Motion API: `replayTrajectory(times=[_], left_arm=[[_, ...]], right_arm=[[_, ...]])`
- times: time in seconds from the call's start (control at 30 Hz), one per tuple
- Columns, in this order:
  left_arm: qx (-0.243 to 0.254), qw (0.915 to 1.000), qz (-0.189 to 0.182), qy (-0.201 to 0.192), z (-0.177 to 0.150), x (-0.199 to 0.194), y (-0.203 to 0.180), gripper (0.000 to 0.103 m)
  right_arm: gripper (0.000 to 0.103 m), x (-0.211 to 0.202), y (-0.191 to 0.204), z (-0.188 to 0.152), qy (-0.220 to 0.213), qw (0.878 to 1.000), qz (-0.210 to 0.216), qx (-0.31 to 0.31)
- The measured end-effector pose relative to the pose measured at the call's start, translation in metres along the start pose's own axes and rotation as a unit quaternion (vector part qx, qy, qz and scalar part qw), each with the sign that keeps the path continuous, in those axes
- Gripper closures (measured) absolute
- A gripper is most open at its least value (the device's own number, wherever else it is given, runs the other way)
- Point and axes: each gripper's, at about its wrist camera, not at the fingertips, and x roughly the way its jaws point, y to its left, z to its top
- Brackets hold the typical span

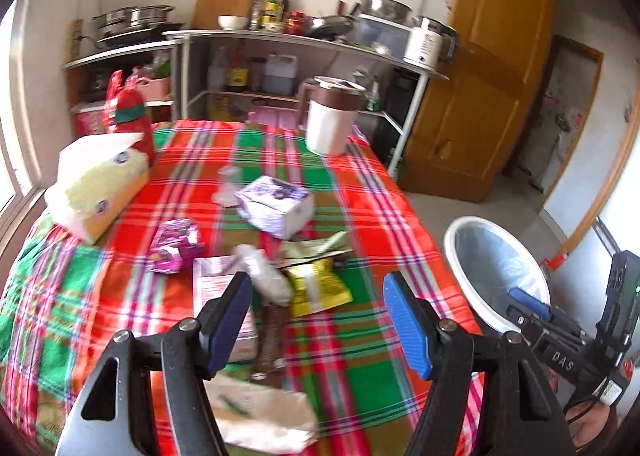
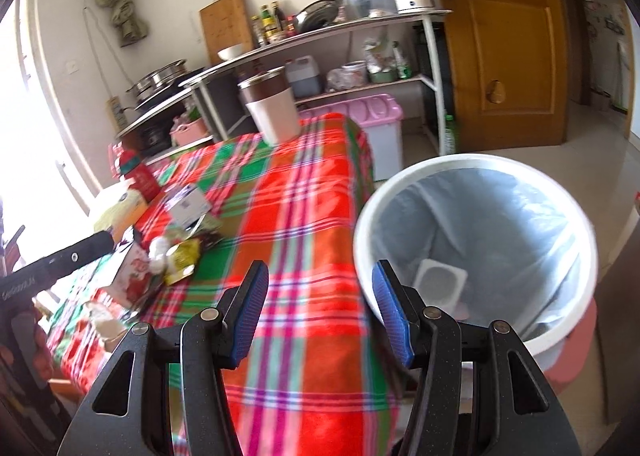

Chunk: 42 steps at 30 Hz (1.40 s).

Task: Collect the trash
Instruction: 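Move both tools back over the table toward the remaining trash, then grasp the pink juice carton with the left tool while the right tool grasps the yellow wrapper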

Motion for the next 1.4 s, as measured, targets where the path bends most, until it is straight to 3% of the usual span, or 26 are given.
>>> replayTrajectory(times=[0.23,0.53,1.03,1.13,1.33,1.4], left_arm=[[-0.027,0.9991,0.031,0.007,-0.012,-0.008,0.043,0.030],[-0.039,0.9985,0.028,0.027,-0.017,0.005,0.057,0.029],[-0.048,0.9954,0.038,0.074,-0.018,0.054,0.061,0.030],[-0.050,0.9950,0.040,0.076,-0.019,0.055,0.064,0.036],[-0.048,0.9945,0.049,0.078,-0.018,0.056,0.070,0.063],[-0.054,0.9942,0.048,0.079,-0.018,0.055,0.074,0.064]], right_arm=[[0.048,0.017,0.047,-0.018,0.027,0.997,0.051,-0.054],[0.048,0.045,0.073,-0.016,0.045,0.995,0.038,-0.079],[0.048,0.087,0.087,0.004,0.072,0.995,0.033,-0.067],[0.048,0.090,0.091,0.006,0.074,0.994,0.037,-0.072],[0.048,0.102,0.100,0.011,0.083,0.993,0.045,-0.074],[0.048,0.105,0.103,0.012,0.086,0.992,0.050,-0.072]])
